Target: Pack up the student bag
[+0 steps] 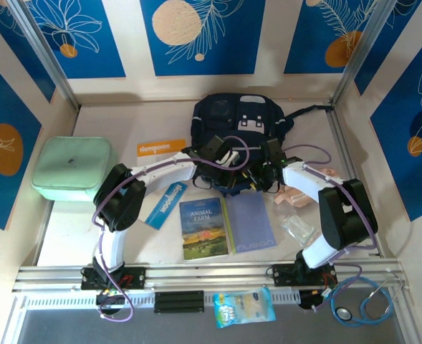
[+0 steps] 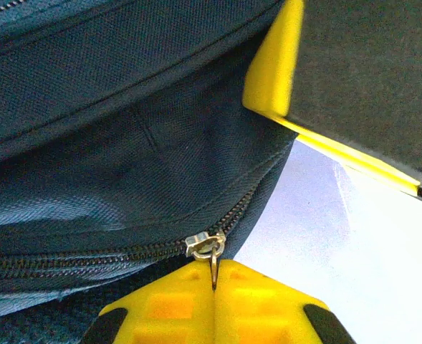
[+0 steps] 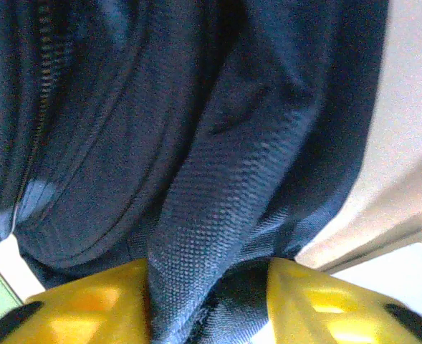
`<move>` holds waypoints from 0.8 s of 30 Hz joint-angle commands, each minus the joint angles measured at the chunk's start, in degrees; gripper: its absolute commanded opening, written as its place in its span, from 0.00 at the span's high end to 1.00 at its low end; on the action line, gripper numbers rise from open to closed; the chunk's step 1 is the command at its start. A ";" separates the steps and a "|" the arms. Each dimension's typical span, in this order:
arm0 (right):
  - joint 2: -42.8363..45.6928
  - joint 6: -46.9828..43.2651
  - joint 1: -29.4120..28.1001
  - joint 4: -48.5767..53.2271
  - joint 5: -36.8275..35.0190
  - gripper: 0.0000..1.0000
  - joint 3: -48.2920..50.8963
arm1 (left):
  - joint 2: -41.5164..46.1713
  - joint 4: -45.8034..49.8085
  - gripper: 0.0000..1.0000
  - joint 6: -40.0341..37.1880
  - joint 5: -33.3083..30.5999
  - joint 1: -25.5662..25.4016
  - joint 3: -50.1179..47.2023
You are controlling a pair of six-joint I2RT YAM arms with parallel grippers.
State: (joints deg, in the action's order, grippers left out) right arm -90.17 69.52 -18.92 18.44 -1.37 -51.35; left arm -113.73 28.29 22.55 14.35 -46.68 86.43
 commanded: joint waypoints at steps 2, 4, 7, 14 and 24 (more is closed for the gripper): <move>-0.33 -0.77 -0.24 0.82 -2.70 0.85 -0.95 | -0.44 8.56 1.00 -5.41 -2.88 -0.71 2.82; 0.45 -1.69 -0.33 1.79 -3.84 0.90 -1.40 | -0.40 11.72 1.00 -7.47 -6.18 -0.76 3.30; 1.86 -2.83 -0.25 2.84 -5.25 0.93 -1.82 | 0.60 14.32 1.00 -9.58 -10.82 -0.60 3.08; 5.66 -4.11 0.60 3.79 -7.46 0.95 -1.46 | 3.40 16.14 1.00 -12.18 -16.23 1.95 1.09; 10.69 -6.67 2.72 3.80 -8.81 0.96 -1.25 | 3.50 16.36 1.00 -17.16 -14.56 7.93 -1.92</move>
State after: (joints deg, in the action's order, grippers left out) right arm -81.93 64.51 -17.78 22.33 -5.67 -51.99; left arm -111.04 38.59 8.60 0.84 -40.77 85.93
